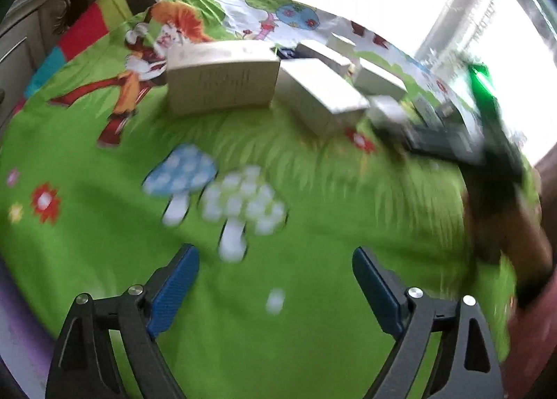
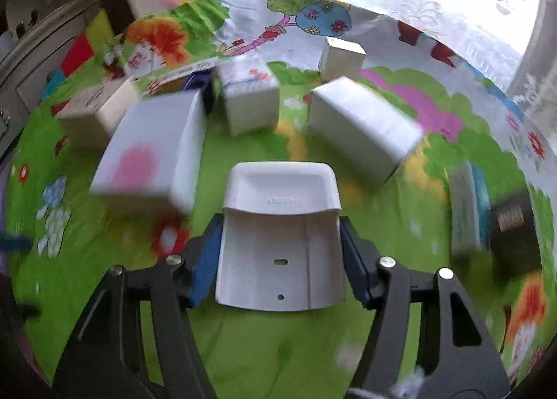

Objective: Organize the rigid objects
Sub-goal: 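Grasp the white plastic tray with the right tool while the left grasps the pink-printed white box, then lift and carry the tray and pink-printed box toward the storage box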

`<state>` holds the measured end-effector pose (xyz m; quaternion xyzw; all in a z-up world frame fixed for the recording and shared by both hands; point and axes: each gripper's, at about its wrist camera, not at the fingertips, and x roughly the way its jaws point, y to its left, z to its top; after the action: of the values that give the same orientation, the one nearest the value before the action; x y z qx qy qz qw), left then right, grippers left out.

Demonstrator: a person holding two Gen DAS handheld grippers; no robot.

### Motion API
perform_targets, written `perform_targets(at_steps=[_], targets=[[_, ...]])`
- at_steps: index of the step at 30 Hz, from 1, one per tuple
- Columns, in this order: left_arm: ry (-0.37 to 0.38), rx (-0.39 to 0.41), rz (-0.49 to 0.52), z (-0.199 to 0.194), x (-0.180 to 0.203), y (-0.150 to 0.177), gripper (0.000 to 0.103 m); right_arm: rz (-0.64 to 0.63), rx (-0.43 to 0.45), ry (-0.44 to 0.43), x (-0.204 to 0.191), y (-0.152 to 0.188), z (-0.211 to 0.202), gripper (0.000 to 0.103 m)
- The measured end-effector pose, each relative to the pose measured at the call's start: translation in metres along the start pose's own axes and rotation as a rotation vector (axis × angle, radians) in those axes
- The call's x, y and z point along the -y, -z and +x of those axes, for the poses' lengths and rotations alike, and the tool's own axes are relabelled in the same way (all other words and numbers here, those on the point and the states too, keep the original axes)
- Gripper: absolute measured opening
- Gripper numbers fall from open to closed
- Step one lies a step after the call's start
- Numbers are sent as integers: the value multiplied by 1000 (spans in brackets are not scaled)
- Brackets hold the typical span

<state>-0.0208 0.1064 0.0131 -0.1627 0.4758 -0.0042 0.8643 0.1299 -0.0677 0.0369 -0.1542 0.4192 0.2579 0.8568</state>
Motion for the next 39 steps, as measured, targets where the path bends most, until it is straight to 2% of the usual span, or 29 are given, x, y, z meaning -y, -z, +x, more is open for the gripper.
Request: perform_targets(at_steps=[4, 8, 9, 11, 14, 15, 17, 18, 19, 20, 25, 28, 29, 30, 33, 37, 38, 39], targets=[[41, 30, -116, 26, 13, -38, 95, 100, 17, 68, 6, 48, -37, 67], [43, 44, -242, 54, 33, -73, 95, 121, 18, 88, 4, 76, -59, 67], [25, 46, -271, 61, 39, -82, 95, 119, 18, 88, 2, 77, -59, 67], [-56, 59, -333, 76, 48, -102, 95, 116, 17, 90, 2, 75, -58, 67], [-161, 78, -373, 89, 52, -119, 96, 121, 18, 84, 3, 75, -58, 67], [-209, 74, -340, 95, 58, -124, 96, 121, 19, 84, 4, 76, -58, 67], [-236, 45, -226, 103, 71, -126, 93, 121, 19, 83, 3, 74, -57, 67], [-217, 54, -132, 100, 82, -118, 77, 122, 19, 81, 3, 73, -56, 67], [-194, 65, -78, 97, 86, -111, 72, 124, 20, 77, 4, 73, -56, 67], [-138, 67, -21, 90, 90, -98, 67, 125, 21, 75, 5, 74, -57, 67], [-15, 80, 160, 53, 88, -37, 67, 126, 21, 78, 3, 75, -57, 67], [-37, 71, 260, 51, 90, -30, 68, 124, 20, 80, 3, 75, -57, 67], [-65, 66, 272, 54, 91, -34, 72, 124, 20, 80, 3, 75, -57, 67], [-82, 58, 272, 57, 89, -37, 84, 124, 20, 80, 3, 75, -57, 67], [-102, 60, 262, 68, 89, -44, 94, 123, 20, 79, 3, 75, -57, 67], [-67, 75, 234, 65, 81, -43, 93, 127, 19, 78, 4, 75, -57, 69], [-60, 85, 220, 62, 79, -42, 88, 128, 19, 78, 4, 75, -56, 69], [-72, 92, 215, 60, 79, -41, 74, 127, 19, 79, 4, 75, -56, 69]])
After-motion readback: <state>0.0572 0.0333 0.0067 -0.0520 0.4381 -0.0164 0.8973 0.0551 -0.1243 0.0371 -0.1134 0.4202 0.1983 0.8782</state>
